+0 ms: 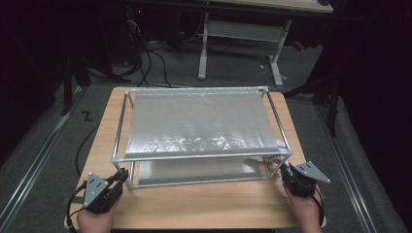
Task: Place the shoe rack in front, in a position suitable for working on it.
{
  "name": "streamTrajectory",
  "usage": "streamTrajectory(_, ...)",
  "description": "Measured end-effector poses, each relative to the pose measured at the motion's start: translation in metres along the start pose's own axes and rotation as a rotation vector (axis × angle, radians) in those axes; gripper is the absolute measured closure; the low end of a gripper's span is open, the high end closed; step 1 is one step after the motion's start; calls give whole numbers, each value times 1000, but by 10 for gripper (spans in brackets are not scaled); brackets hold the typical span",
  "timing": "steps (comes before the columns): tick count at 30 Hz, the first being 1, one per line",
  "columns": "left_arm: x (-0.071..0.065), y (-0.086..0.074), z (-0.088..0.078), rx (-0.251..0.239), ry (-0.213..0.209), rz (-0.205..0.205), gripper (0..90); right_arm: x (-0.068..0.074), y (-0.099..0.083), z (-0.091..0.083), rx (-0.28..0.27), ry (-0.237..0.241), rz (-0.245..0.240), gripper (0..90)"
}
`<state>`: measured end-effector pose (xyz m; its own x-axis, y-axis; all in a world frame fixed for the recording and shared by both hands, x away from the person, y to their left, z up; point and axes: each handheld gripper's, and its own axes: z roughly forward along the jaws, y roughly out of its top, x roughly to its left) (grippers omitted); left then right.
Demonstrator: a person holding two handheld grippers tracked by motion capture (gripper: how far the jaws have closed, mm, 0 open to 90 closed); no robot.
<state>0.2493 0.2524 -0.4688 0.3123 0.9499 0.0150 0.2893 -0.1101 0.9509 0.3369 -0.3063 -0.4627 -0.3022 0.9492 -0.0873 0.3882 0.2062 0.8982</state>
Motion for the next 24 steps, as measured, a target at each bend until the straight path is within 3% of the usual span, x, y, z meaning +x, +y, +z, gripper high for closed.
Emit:
streamTrajectory(4,-2,9,26,-2,25,-17,806,-6,-5,-3,4,-21,23,792)
streamTrajectory(12,6,23,67,-8,73,-30,806,-6,-5,-4,7,-35,13,790)
streamTrajectory(24,16,40,109,14,104,-12,803,-4,-2,-3,4,-42,11,789)
